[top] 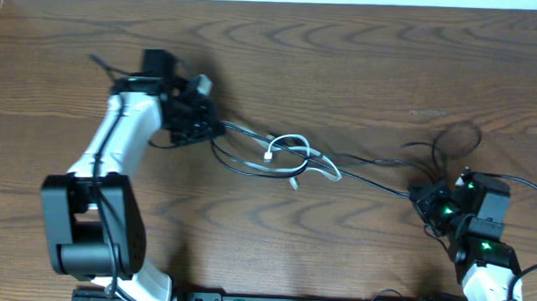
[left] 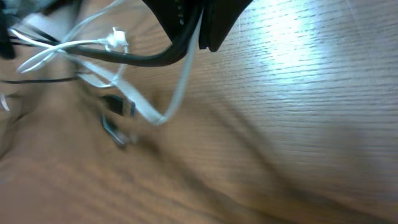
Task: Untangle cables
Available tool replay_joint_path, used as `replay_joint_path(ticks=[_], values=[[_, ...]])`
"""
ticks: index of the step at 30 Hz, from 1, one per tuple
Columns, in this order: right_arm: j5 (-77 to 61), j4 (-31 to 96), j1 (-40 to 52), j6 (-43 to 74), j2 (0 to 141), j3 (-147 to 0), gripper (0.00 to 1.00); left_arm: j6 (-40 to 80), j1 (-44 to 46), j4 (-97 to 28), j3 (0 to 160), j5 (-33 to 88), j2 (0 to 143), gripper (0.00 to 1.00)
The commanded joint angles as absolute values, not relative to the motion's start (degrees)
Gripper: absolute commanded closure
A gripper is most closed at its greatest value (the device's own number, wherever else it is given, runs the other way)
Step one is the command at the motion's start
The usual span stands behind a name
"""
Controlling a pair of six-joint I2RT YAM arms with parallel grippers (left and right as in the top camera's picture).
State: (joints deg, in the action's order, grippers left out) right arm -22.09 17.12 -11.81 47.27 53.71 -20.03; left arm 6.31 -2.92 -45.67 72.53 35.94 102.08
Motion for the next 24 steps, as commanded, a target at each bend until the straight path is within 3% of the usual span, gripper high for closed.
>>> replay_joint_path(ticks=[1,8,24], values=[[-14.1,17.8,-17.3,43.7,53.5,-19.9,0.99,7.8,-11.1,-44.6,72.5,35.7,100.3,0.92],[-14.6,18.4,-19.2,42.0,53.5,-19.9,0.99,9.8,-17.0,-44.4,72.1,37.1,100.3,0.92],[-15.5,19.1,-19.2,38.9,53.5,-19.9,0.99,10.2,-15.4,-43.2,71.0,36.9,100.4,0.93]])
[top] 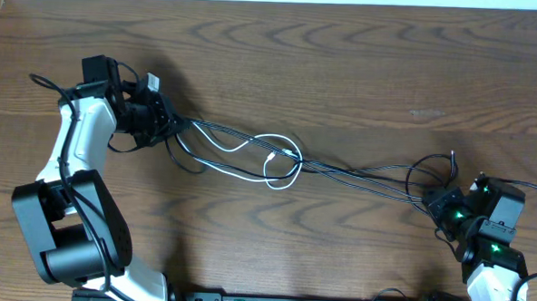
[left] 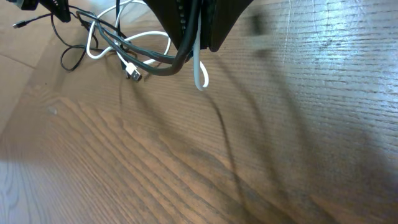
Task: Untangle cables
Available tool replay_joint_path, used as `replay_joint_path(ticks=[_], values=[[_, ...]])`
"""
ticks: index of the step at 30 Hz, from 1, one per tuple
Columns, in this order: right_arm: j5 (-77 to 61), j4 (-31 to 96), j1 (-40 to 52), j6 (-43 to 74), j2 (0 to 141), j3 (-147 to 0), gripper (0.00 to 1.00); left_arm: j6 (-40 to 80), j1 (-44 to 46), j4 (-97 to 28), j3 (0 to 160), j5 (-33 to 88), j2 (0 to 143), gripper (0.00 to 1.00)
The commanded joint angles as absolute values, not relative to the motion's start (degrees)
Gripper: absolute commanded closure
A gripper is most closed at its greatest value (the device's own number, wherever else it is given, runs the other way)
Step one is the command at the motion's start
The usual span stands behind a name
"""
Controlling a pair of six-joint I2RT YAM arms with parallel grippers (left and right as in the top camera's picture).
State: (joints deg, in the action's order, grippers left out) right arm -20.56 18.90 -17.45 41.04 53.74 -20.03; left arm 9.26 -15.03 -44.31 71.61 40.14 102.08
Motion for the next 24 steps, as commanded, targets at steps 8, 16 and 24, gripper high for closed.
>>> replay_joint_path(ticks=[8,16,24], values=[[-21.6,19.1,-19.1,38.9,53.6,-19.9,0.99,10.2,-10.0,-40.6,68.1,36.9,100.5,0.92],[-29.6,19.3,-19.0,37.2,53.6,-19.9,0.9,10.2,-3.6,-39.7,68.0,36.8,100.8,0.53],[-32.8,20.0,-17.6,35.0,54.5,-19.9,0.36,10.2,-0.3,-39.7,68.0,31.5,100.8,0.17]])
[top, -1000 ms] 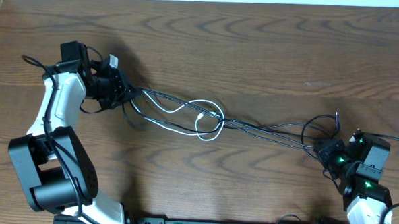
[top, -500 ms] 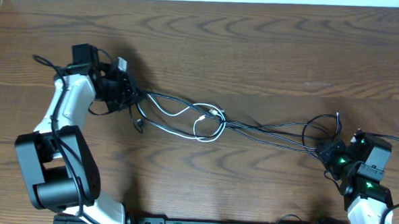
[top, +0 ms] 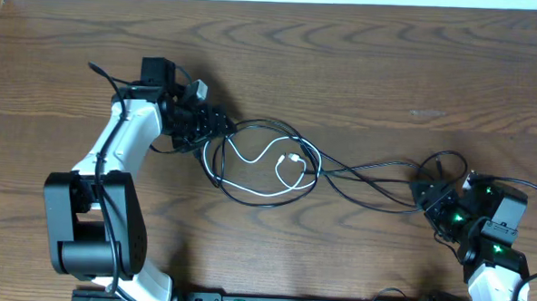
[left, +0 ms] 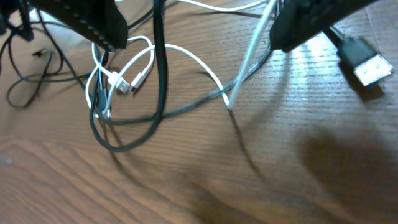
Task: Untangle cables
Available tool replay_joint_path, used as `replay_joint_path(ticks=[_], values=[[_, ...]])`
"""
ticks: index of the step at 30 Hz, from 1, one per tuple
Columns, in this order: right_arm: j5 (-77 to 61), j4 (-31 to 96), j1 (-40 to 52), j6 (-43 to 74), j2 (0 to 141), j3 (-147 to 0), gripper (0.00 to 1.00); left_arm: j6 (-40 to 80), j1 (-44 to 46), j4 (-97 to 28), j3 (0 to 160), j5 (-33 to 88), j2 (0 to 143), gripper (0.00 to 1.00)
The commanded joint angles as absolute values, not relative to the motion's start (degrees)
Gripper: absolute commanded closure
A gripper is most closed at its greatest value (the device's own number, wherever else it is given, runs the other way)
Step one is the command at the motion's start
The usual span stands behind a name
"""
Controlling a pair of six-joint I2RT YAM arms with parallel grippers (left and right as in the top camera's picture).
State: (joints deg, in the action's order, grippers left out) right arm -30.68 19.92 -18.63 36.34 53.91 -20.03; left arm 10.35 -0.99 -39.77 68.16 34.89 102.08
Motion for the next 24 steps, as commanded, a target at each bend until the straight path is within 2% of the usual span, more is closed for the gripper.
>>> replay_joint_path(ticks=[1,4,11,18,20,24], values=[[-32.8,20.1,-17.1,35.0,54.8,-19.9,0.33,10.2,0.1,-39.7,68.0,30.8,100.8,0.15],[-32.7,20.0,-14.4,35.1,56.2,-19.9,0.28,10.2,1.2,-39.5,68.0,30.4,100.8,0.08],[-32.5,17.0,-5.0,38.1,61.8,-19.9,0.25,6.9,3.8,-35.6,67.9,30.3,100.8,0.07],[-32.5,11.2,6.0,45.9,67.9,-19.9,0.31,4.8,6.3,-34.4,67.8,30.4,100.9,0.08],[-31.7,9.3,8.8,48.4,69.3,-19.9,0.34,4.8,7.0,-34.4,67.8,30.4,100.9,0.11],[-27.0,7.6,14.1,52.7,71.5,-19.9,0.35,4.8,8.2,-34.0,67.8,30.3,100.9,0.13]])
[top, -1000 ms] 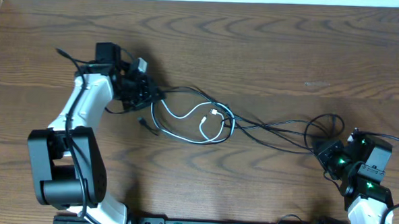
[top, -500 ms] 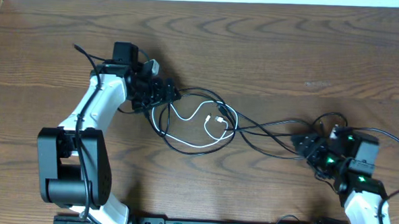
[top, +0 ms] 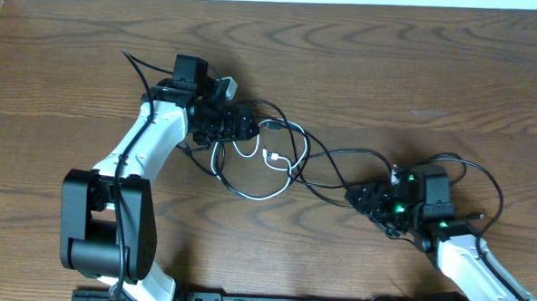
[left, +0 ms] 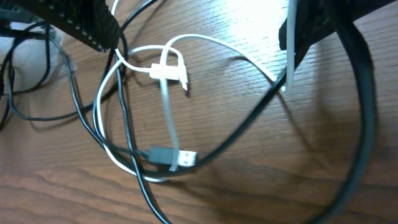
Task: Untangle cables
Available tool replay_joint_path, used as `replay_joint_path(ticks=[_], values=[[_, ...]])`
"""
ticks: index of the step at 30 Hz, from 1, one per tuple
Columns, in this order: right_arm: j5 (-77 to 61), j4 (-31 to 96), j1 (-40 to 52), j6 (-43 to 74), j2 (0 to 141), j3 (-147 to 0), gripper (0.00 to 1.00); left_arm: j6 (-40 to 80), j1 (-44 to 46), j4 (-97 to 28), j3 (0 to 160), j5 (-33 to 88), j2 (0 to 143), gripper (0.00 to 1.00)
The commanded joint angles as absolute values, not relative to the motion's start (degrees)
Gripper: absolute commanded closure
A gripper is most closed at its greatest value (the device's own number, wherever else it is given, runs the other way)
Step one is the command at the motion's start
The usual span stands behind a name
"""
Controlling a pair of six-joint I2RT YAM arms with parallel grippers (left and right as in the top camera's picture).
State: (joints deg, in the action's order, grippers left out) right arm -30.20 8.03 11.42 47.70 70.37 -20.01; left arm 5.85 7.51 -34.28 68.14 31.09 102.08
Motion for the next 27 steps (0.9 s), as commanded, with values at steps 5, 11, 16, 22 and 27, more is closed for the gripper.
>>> replay_joint_path(ticks=[5,11,16,22,27], values=[[-23.1,5.4,19.1,54.4,72.6,-19.9,0.32,4.8,8.6,-33.7,67.8,30.3,100.9,0.13],[-22.1,3.0,20.2,54.3,72.6,-19.9,0.32,4.8,8.6,-33.7,67.8,30.3,100.9,0.13],[-19.5,3.2,20.3,51.1,72.6,-19.9,0.3,4.8,8.6,-33.7,67.8,30.3,100.9,0.21],[-19.4,4.4,20.3,48.6,72.6,-19.9,0.27,5.7,8.6,-31.2,67.8,25.0,100.9,0.7],[-19.6,4.3,20.3,48.6,72.6,-19.9,0.26,6.3,8.6,-28.2,67.8,23.8,100.9,0.8]])
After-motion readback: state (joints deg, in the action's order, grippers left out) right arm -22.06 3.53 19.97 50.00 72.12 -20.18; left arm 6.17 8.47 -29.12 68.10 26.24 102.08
